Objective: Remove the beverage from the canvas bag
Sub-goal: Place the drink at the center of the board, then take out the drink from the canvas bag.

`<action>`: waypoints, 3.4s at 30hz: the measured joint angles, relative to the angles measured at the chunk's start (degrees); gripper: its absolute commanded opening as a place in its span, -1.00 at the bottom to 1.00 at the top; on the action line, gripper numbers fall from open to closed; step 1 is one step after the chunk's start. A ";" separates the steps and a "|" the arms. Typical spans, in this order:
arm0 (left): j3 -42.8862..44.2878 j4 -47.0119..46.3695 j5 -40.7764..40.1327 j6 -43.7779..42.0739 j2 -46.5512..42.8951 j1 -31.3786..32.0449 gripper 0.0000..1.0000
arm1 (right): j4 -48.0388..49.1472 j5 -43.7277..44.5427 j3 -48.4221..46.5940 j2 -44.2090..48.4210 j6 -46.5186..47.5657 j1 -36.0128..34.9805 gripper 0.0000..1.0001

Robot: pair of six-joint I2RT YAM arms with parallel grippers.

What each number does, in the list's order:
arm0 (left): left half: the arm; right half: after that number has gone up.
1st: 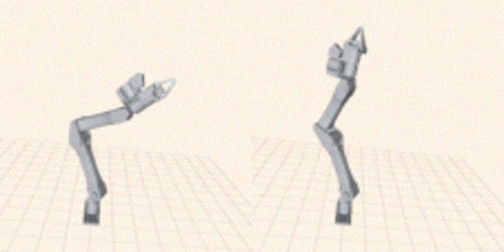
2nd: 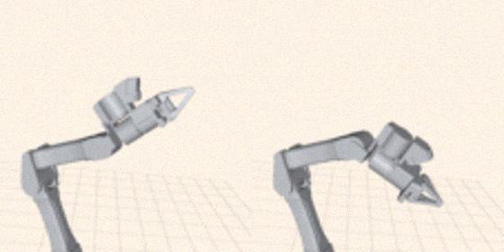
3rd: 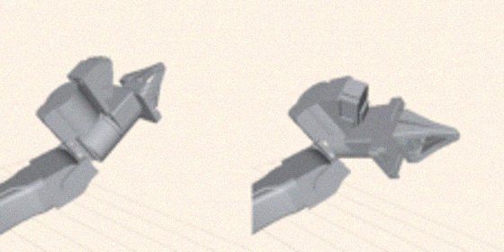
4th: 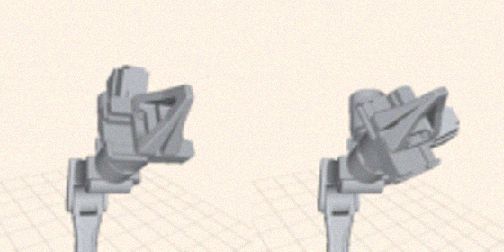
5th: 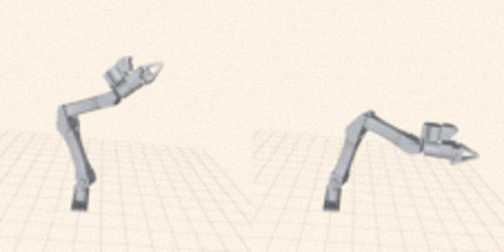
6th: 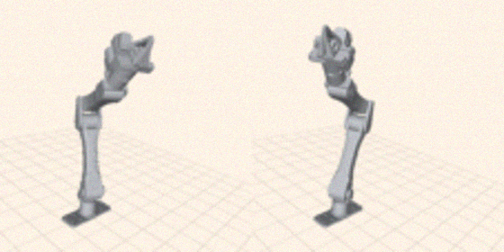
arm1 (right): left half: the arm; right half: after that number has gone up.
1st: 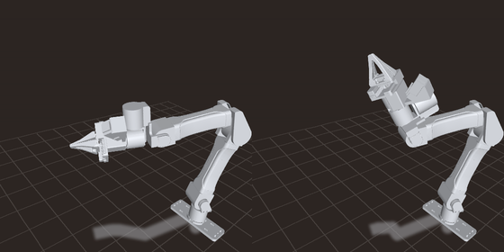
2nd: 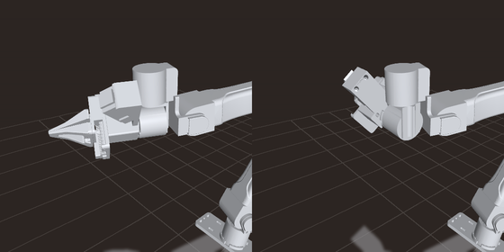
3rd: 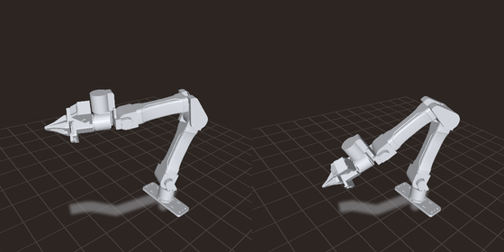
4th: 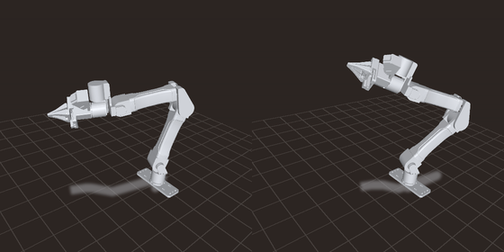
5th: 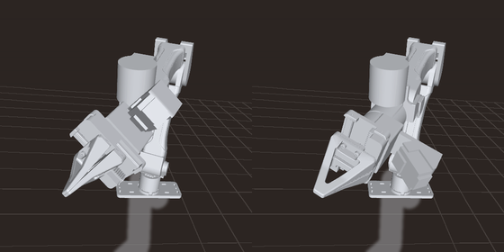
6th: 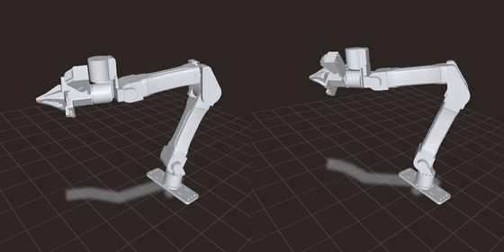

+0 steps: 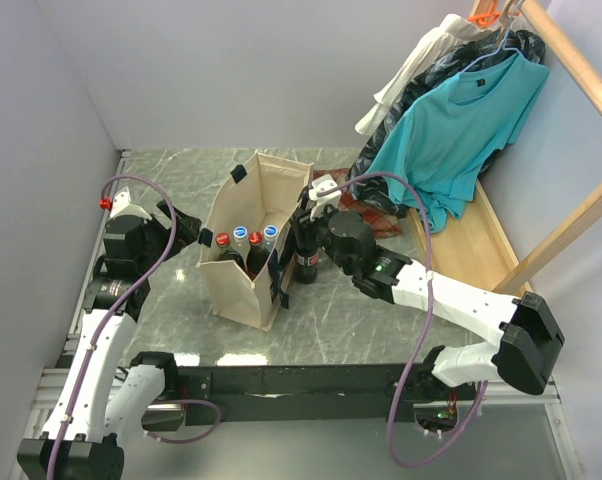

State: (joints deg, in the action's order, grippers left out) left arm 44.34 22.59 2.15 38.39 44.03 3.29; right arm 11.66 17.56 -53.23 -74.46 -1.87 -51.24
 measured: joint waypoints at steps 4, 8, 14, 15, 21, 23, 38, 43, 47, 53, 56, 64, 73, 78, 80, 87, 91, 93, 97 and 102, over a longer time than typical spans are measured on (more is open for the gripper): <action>0.00 0.00 0.00 0.00 -0.07 0.00 0.93 | 0.79 0.17 -0.92 0.00 0.00 0.00 0.13; 0.02 0.00 0.00 0.00 -0.09 0.00 0.93 | 0.74 0.42 -1.03 0.02 0.00 0.00 0.14; 0.00 0.00 0.02 0.02 -0.39 0.00 0.93 | 0.33 0.44 -1.11 0.63 0.02 0.00 0.15; 0.00 0.00 0.02 0.00 -0.44 0.00 0.93 | 0.15 0.42 -1.20 0.85 0.04 0.00 0.15; 0.00 0.00 0.02 0.02 -0.46 0.00 0.93 | -2.89 0.39 -3.80 3.04 0.24 -0.13 0.15; 0.00 0.00 0.00 0.00 -0.48 0.00 0.93 | -4.66 0.17 -5.70 3.91 0.28 -0.28 0.14; 0.00 0.00 0.66 -0.24 -0.79 0.00 0.93 | -37.16 -7.19 -48.02 -9.66 0.61 -0.55 0.12; 0.02 0.02 0.85 -1.31 -0.57 0.00 0.93 | -45.20 -8.52 -52.22 -14.56 0.17 -0.63 0.11; 0.02 0.02 0.79 -2.21 -0.17 0.00 0.93 | -49.46 -9.77 -54.55 -18.36 0.04 -0.63 0.09; 0.02 0.00 0.50 -3.21 0.72 0.00 0.93 | -52.37 -10.58 -57.92 -23.28 0.02 -0.63 0.07; 0.02 0.00 0.33 -3.61 1.40 -0.11 0.93 | -52.43 -10.58 -58.71 -24.96 0.04 -0.63 0.06; 0.04 0.00 -0.20 -4.55 2.51 -0.11 0.93 | -52.85 -11.74 -60.70 -29.49 -0.09 -0.04 0.05; 0.07 -0.04 -0.48 -4.57 2.89 -0.26 0.93 | -53.51 -13.73 -60.78 -31.34 -1.79 1.53 0.07; 0.37 -0.09 -0.46 -4.57 3.34 -0.35 0.93 | -54.21 -14.88 -60.74 -31.34 -2.82 2.03 0.08; 0.37 -0.09 -0.46 -4.59 3.34 -0.37 0.93 | -54.62 -15.39 -60.67 -31.34 -3.08 2.12 0.09; 0.37 -0.09 -0.46 -4.57 3.34 -0.46 0.93 | -55.89 -16.59 -59.49 -31.45 -3.98 2.29 0.12; 0.37 -0.07 -0.46 -4.57 3.34 -0.46 0.93 | -56.24 -16.96 -59.19 -31.45 -4.57 2.32 0.15; 0.37 -0.07 -0.46 -4.57 3.34 -0.46 0.93 | -56.19 -16.98 -58.36 -31.45 -4.70 2.32 0.29; 0.37 -0.09 -0.46 -4.57 3.34 -0.46 0.93 | -56.48 -17.00 -56.39 -31.45 -4.94 2.34 0.29; 0.37 -0.09 -0.46 -4.57 3.34 -0.46 0.93 | -56.39 -17.03 -55.93 -31.45 -5.07 2.38 0.30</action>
State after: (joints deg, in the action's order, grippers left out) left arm 44.71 22.50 1.69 33.82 47.37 2.83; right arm -44.73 0.54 -109.16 -105.91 -6.94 -48.86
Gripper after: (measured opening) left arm 0.966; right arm 0.647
